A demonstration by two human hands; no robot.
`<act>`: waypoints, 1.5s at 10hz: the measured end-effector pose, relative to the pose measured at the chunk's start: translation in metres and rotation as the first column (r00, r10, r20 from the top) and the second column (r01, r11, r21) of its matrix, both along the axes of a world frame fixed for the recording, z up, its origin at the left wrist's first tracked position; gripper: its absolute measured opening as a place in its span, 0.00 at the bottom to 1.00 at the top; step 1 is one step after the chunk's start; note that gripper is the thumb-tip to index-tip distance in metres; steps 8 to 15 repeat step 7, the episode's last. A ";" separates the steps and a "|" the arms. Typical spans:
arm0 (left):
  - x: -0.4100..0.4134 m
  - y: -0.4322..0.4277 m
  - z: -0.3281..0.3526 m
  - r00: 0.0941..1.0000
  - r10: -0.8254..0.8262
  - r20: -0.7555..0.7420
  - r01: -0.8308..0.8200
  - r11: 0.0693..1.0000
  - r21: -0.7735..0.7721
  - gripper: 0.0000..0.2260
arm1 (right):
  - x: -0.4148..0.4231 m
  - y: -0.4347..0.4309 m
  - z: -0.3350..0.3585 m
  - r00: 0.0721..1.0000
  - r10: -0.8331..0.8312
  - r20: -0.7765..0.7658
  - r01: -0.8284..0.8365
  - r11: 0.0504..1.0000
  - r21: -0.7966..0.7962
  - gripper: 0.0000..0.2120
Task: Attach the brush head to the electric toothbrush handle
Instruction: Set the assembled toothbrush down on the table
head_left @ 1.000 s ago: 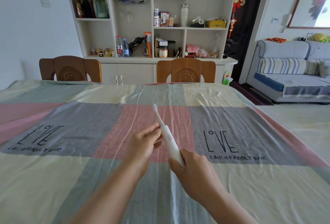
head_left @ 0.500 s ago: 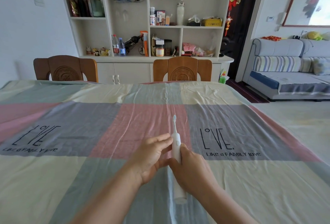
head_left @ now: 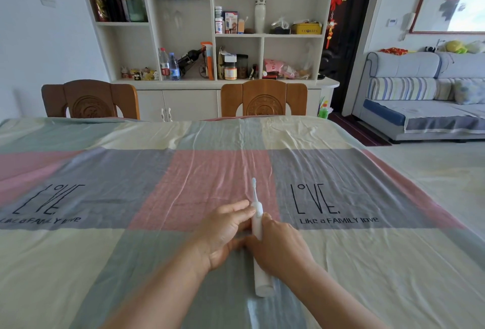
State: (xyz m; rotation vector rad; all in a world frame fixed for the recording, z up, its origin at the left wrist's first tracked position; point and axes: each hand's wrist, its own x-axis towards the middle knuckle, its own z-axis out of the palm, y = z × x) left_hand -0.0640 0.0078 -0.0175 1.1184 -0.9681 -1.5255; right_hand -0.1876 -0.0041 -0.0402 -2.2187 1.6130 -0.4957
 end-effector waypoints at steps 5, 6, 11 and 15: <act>0.004 -0.002 -0.005 0.995 -0.072 0.063 0.072 0.997 -0.001 0.19 | -0.006 -0.001 0.003 1.000 -0.024 -0.009 0.024 0.997 0.074 0.18; 0.004 0.000 -0.002 0.994 -0.058 0.098 0.057 0.998 0.013 0.15 | -0.014 -0.002 0.007 0.999 -0.013 0.032 0.013 1.000 -0.021 0.20; 0.005 0.001 0.005 0.996 0.015 0.091 -0.016 1.000 0.013 0.06 | -0.024 -0.007 0.024 0.965 -0.010 0.262 0.031 0.997 -0.074 0.17; 0.005 0.001 0.005 0.996 0.015 0.091 -0.016 1.000 0.013 0.06 | -0.024 -0.007 0.024 0.965 -0.010 0.262 0.031 0.997 -0.074 0.17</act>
